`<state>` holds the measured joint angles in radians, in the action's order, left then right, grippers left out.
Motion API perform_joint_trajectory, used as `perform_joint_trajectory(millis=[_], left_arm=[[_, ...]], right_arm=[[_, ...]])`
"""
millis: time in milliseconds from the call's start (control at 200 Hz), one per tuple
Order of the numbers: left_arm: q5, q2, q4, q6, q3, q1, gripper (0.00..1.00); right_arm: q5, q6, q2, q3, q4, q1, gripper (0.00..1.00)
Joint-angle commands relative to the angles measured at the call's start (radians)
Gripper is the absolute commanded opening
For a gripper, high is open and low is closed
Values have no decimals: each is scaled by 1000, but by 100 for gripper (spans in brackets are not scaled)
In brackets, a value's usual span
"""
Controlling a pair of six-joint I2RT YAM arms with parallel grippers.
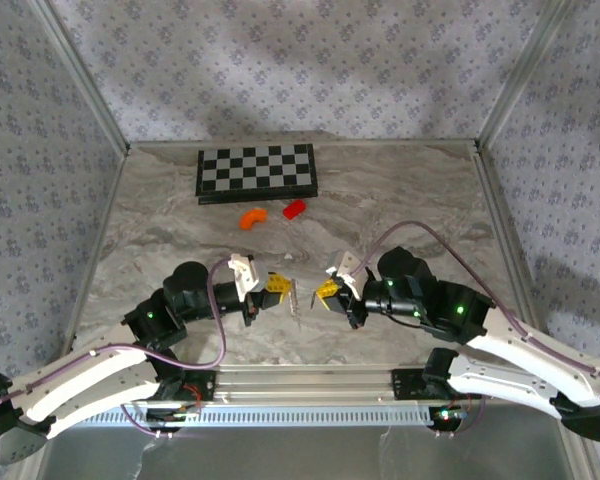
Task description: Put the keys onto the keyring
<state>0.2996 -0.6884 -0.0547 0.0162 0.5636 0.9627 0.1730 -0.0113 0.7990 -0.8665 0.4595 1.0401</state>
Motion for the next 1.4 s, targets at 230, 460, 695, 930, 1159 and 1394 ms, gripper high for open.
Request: perform_joint_trajectory(millis=[230,460,695,930,1159,1394], left_arm=[[-155,54,-1,-20,-40,4,0],[-177,71,-1,-25,-62,4,0],[-176,56,9,-33,-62,5,0],[-175,52,-7,-35,-70,5,0],[-171,50,-7,-38,-74,4,0],[-173,59,-2,-35,-81,4,0]], right_arm=[[-254,-216,81,-19,312,0,0],[-232,-298,217,-12,413,-17,0],[-133,-346,289,50,358,-112,0],[-107,-337,421,48,340,-175,0],[-95,-299,526,23,290,-193,0],[-111,-248,623,-22,267,-204,0]])
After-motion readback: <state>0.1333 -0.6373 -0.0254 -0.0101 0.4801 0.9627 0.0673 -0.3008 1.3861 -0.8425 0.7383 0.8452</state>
